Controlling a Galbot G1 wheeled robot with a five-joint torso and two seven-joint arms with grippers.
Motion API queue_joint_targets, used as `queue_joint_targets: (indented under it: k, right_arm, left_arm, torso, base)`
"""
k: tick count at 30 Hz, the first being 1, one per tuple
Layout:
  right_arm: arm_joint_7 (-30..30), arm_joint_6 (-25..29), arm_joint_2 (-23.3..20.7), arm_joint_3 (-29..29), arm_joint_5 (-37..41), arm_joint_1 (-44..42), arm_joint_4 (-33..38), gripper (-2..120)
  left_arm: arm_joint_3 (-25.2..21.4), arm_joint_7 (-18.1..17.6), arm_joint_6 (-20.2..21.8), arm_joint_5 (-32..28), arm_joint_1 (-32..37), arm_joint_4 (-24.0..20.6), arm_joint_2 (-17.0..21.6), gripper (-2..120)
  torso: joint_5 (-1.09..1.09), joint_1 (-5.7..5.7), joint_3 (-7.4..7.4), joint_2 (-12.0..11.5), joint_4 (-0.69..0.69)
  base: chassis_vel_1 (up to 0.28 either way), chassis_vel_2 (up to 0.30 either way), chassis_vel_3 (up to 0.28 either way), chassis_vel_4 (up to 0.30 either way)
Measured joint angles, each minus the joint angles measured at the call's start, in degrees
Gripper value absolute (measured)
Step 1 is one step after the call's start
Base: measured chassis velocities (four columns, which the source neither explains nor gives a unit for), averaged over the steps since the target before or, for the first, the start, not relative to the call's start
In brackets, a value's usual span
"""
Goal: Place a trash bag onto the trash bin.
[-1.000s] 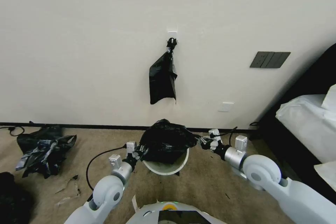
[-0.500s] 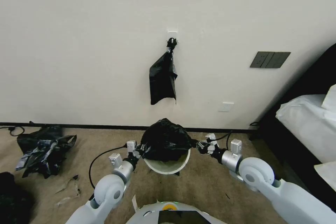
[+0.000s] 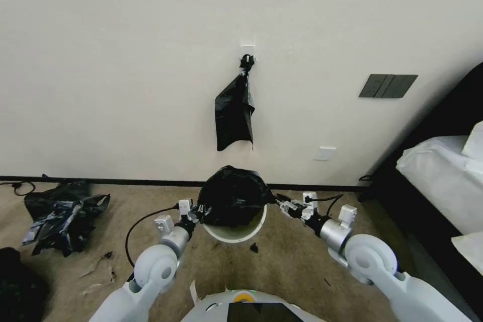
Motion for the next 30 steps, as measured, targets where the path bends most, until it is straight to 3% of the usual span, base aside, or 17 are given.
queue_joint_targets:
  k: [2, 5, 9, 14, 18, 20, 23, 30]
  right_arm:
    - [0.1, 0.0, 0.3, 1.3, 0.3, -0.9, 0.4, 52]
    - [0.3, 0.0, 0.8, 5.0, -0.3, -4.6, 3.3, 68]
    - [0.5, -0.1, 0.9, 6.2, -2.0, -6.7, 8.2, 80]
    - [1.9, -3.5, 0.2, 3.8, -2.9, -6.1, 15.8, 97]
    - [2.7, -5.2, -0.7, 1.3, -2.7, -4.8, 17.0, 100]
    - [4.3, -8.2, -3.6, -4.2, -0.3, 0.4, 17.3, 100]
    - [5.7, -10.3, -6.2, -7.0, 3.5, 5.1, 17.3, 100]
    - [7.5, -13.2, -10.8, -9.1, 8.4, 9.7, 16.3, 100]
  left_arm:
    - [-0.3, -0.3, 0.2, -0.3, -0.1, 0.1, 0.1, 0]
    - [-0.7, -1.3, 0.8, -0.7, -0.6, 0.2, 0.3, 0]
    - [-0.4, -2.0, 1.4, 0.5, -1.0, 0.1, 0.2, 0]
    - [0.6, -1.8, 1.6, 5.2, -1.0, -0.4, 0.1, 0]
    - [1.1, -1.3, 1.6, 7.0, -0.9, -0.8, 0.1, 0]
    - [2.1, 0.2, 1.6, 11.1, -0.3, -1.5, 0.6, 0]
    - [2.8, 1.5, 1.5, 14.0, 0.5, -2.2, 1.0, 0]
    - [4.3, 4.8, -0.2, 22.2, 2.2, -2.7, 1.9, 0]
  torso:
    - [0.00, 0.00, 0.00, 0.0, 0.01]
    - [0.00, 0.00, 0.00, 0.0, -0.01]
    - [-0.01, 0.00, 0.00, 0.0, -0.01]
    - [-0.02, 0.00, 0.00, 0.0, -0.01]
    - [-0.02, 0.00, 0.00, 0.0, 0.00]
    - [0.01, 0.00, 0.00, 0.0, 0.00]
    - [0.01, 0.00, 0.00, 0.0, 0.02]
    - [0.01, 0.00, 0.00, 0.0, 0.00]
  base:
    - [0.000, 0.000, 0.000, 0.000]
    - [0.000, 0.000, 0.000, 0.000]
    - [0.000, 0.000, 0.000, 0.000]
    - [0.000, 0.000, 0.000, 0.000]
    - [0.000, 0.000, 0.000, 0.000]
    - [0.000, 0.000, 0.000, 0.000]
    - [0.000, 0.000, 0.000, 0.000]
    - [0.000, 0.000, 0.000, 0.000]
